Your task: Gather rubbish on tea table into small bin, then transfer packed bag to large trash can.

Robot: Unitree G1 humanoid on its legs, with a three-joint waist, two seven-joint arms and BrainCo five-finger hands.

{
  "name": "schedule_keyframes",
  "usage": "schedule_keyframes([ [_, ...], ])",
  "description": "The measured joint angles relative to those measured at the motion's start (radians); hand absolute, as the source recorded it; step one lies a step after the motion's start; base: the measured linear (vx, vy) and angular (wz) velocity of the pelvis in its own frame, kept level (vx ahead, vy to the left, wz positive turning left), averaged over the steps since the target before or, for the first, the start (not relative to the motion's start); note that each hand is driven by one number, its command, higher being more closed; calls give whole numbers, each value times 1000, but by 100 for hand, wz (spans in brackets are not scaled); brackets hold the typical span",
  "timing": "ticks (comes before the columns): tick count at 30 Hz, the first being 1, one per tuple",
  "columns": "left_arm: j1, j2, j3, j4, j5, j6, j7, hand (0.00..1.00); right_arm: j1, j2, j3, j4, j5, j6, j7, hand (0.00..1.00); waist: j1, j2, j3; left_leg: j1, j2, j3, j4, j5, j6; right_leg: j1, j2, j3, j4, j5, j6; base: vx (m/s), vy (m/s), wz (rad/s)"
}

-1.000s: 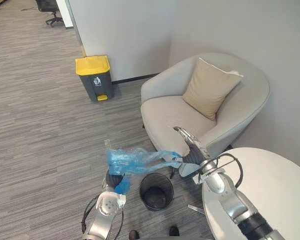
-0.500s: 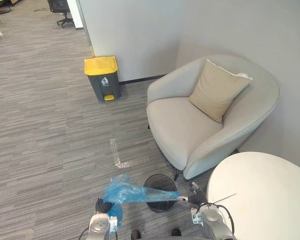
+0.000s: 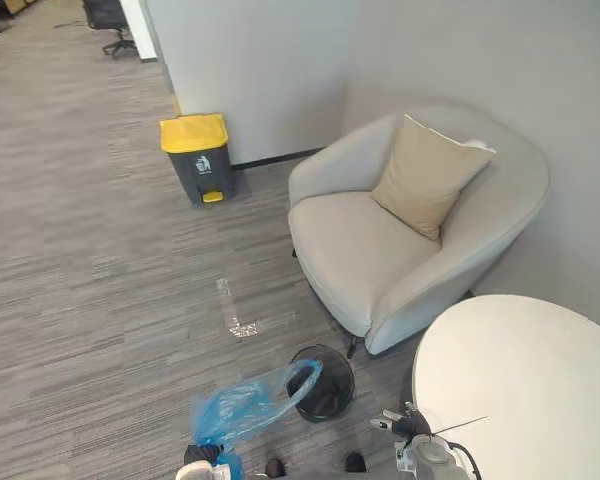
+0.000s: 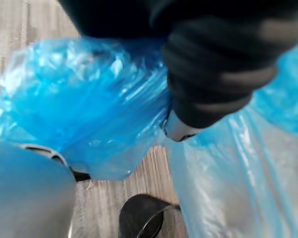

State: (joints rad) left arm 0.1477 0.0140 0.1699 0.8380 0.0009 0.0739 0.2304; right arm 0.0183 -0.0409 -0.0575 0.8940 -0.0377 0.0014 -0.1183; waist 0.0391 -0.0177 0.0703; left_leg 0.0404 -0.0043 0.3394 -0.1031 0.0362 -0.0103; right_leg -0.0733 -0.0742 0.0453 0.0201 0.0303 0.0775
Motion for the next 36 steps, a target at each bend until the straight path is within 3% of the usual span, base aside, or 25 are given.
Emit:
schedule_keyframes([
  [2,-16,6,0,-2,-2,-1,0,100,-1,17,1,-37,-1,4,-6,0,0,-14,25,-5,3,22,18,-9,5,-19,1,16,32,0,-4,-17,2,-27],
  [4,-35,-2,13,-19,-3,-2,1,100,-5,37,-3,-89,-2,5,-19,0,3,-19,38,-78,36,42,119,-37,39,-76,0,16,118,-8,19,-35,-15,-10],
  [6,-55,-10,19,-31,-3,-10,2,100,-15,43,-9,-98,-2,4,-23,0,3,-15,46,-92,46,30,158,-44,48,-143,-17,-35,398,-125,-24,-11,-24,28],
  [7,-59,-16,17,-54,-2,-20,1,100,-17,48,-9,-96,-2,4,-24,0,4,-20,46,-96,43,1,183,-44,48,-124,-50,-43,581,-196,-5,37,-47,47],
  [11,-57,-20,23,-80,-2,-27,2,100,-28,69,-9,-95,-1,-2,-31,0,25,-57,27,-159,44,-32,263,-44,49,-9,-91,-33,627,-258,24,-51,-149,38],
  [12,-56,-27,31,-81,-3,-25,2,100,-41,72,-9,-94,-1,-2,-36,0,34,-58,27,-189,53,-35,296,-44,48,31,-88,-36,541,-297,24,-161,-210,-1],
  [13,-56,-36,29,-78,-2,-25,3,100,-55,71,-10,-93,0,-2,-41,0,46,-43,29,-207,74,-34,307,-35,33,62,-62,-41,441,-311,24,-190,-209,-13],
  [15,-53,-53,28,-78,-3,-26,5,100,-67,72,-9,-93,1,-5,-45,0,54,-9,26,-233,106,-48,301,-8,-5,103,-20,-47,317,-310,21,-253,-176,-10],
  [18,-59,-72,19,-63,-3,-25,4,100,-65,80,-6,-90,1,-8,-47,0,46,29,44,-254,135,-92,254,72,-35,125,17,-114,235,-306,-33,-350,-174,31],
  [19,-57,-71,4,-63,-2,-24,3,100,-61,81,-9,-77,1,-1,-50,0,36,27,46,-253,142,-96,213,81,-47,104,16,-161,237,-298,-62,-430,-142,51],
  [20,-60,-71,7,-64,-2,-24,3,100,-62,83,-12,-70,1,0,-52,0,36,24,49,-256,145,-91,229,77,-47,103,10,-171,238,-296,-67,-311,-71,48],
  [21,-59,-71,8,-71,-2,-25,3,100,-62,83,-20,-52,1,4,-58,0,38,19,50,-254,142,-76,306,54,-23,100,-5,-184,241,-289,-69,-204,19,38],
  [22,-56,-71,7,-71,-1,-25,2,100,-59,76,-35,-49,1,6,-63,0,33,17,49,-247,130,-69,391,-33,-13,88,-28,-197,250,-283,-61,-192,45,38],
  [26,-58,-70,1,-56,8,-25,1,100,-38,71,-78,-48,1,6,-79,0,16,11,47,-205,151,8,546,-221,-21,39,-102,-238,264,-251,-14,-153,169,41],
  [27,-58,-70,-5,-48,12,-24,0,100,-30,70,-83,-48,1,6,-80,0,14,16,44,-187,154,14,526,-241,-29,39,-105,-243,260,-246,-5,-79,287,38],
  [28,-66,-63,-12,-37,18,-23,-2,100,-20,73,-98,-33,1,10,-81,0,18,9,38,-164,117,17,437,-238,-37,39,-117,-239,243,-229,18,-26,180,14],
  [32,-57,-1,-49,-2,28,-22,1,100,-22,96,-99,28,0,14,-83,0,15,-34,8,-124,29,19,276,-159,11,55,-144,-234,126,-146,9,-43,200,5],
  [36,-57,18,-72,21,36,-22,1,100,-27,83,-99,70,-4,16,-83,0,14,-30,9,-95,-7,3,206,-118,29,81,-148,-235,83,-124,9,-35,113,18],
])
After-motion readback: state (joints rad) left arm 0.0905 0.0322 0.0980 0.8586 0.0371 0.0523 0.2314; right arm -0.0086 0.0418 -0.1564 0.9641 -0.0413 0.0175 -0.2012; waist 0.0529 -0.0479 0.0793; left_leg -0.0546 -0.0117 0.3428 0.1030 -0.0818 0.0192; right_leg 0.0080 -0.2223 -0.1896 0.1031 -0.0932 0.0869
